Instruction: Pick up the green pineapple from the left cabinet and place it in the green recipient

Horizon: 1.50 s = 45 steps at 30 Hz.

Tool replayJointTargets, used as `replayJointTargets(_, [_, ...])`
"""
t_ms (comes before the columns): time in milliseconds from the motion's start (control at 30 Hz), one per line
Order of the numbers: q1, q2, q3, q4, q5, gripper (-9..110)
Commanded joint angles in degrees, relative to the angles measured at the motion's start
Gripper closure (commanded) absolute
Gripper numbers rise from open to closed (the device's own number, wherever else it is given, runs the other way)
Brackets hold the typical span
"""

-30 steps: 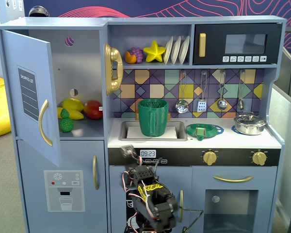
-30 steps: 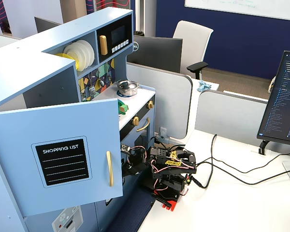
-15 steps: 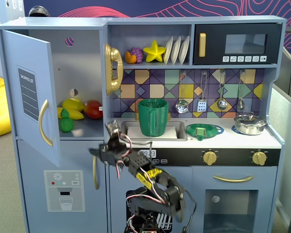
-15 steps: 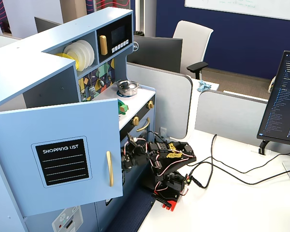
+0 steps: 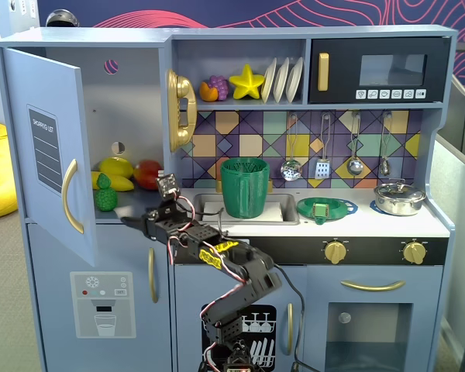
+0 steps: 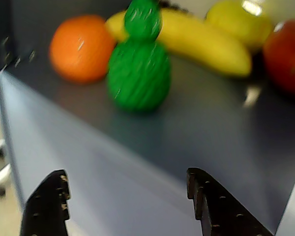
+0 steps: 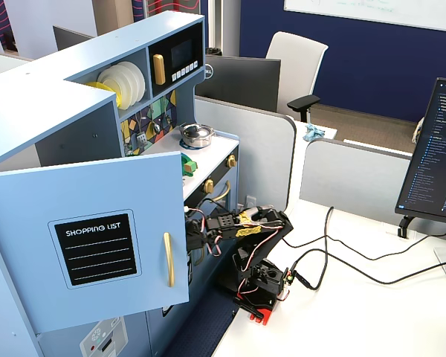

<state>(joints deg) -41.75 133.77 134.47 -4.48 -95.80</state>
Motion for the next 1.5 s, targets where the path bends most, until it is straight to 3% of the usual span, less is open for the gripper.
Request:
replayJointTargets(0, [2.11,-6.15,-8.44,-5.89,1.49,76])
replayJointTargets(133, [2.20,-13.45,-13.01,-11.07,2.37,75])
replayJointTargets(900, [1.41,-33.31,-32.26,-11.60,1.93,67])
replayJointTargets(1467, [0.09,-48.52,-48.25,-10.72,0.44,68])
